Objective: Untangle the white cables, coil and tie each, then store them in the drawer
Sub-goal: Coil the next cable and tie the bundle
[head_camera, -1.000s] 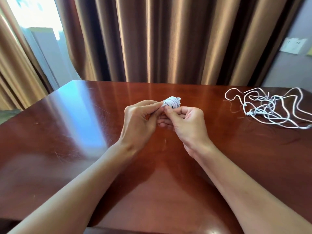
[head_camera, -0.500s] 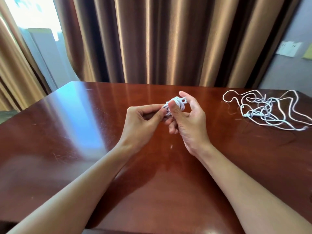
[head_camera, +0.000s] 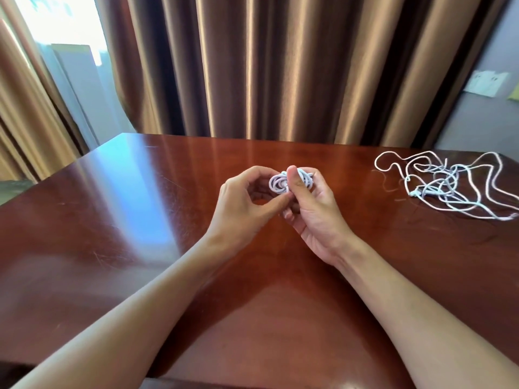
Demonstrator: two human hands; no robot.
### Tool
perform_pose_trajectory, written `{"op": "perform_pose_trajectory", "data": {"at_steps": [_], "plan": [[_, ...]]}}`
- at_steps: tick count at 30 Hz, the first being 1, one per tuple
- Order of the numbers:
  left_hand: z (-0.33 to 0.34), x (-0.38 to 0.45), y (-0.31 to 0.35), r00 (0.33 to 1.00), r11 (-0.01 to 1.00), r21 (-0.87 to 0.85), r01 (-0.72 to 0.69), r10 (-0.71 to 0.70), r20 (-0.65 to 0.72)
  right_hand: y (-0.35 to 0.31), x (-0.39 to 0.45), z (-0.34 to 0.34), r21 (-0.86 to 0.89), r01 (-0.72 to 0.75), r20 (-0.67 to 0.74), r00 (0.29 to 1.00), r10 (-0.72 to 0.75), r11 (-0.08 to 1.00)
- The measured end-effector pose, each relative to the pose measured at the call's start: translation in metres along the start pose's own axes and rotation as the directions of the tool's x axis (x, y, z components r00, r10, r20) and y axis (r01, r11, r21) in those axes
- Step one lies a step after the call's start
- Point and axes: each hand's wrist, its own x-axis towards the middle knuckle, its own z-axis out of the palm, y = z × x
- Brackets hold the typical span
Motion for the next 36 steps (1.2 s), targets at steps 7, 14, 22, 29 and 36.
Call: {"op": "perform_pose_trajectory", "data": {"at_steps": [7,14,22,29,36], "plan": [[-0.0029,0.0015,0.0006,0.998,0.998,-0.051,0.027,-0.03,-0.051,-0.0018,-0.0003,0.0028,0.036,-0.027,0.037,0.999,0.025,0.999],[-0.0036,0.0023,0.0046,1.0,0.996,-0.081,0.026,-0.026,-0.008,-0.007,-0.0011,-0.0008,0.006,-0.027,0.055,0.998,0.027,1.0],[-0.0053,0.0027,0.0041,1.0,1.0,0.027,0.01,-0.01,-0.004,-0.006,-0.0013,-0.0044,0.0,-0.045,0.123,0.991,0.045,0.999],[-0.0052,0.0052,-0.0033,0.997,0.978,0.201,-0.049,0.058,-0.042,-0.0047,0.0001,-0.0033,-0.002,-0.048,0.11,0.993,0.048,0.999],[-0.0058,0.0053,-0.0044,0.997,0.979,0.192,-0.067,0.074,-0.028,-0.007,-0.0014,-0.0053,-0.002,-0.084,0.089,0.992,0.084,0.996]]}}
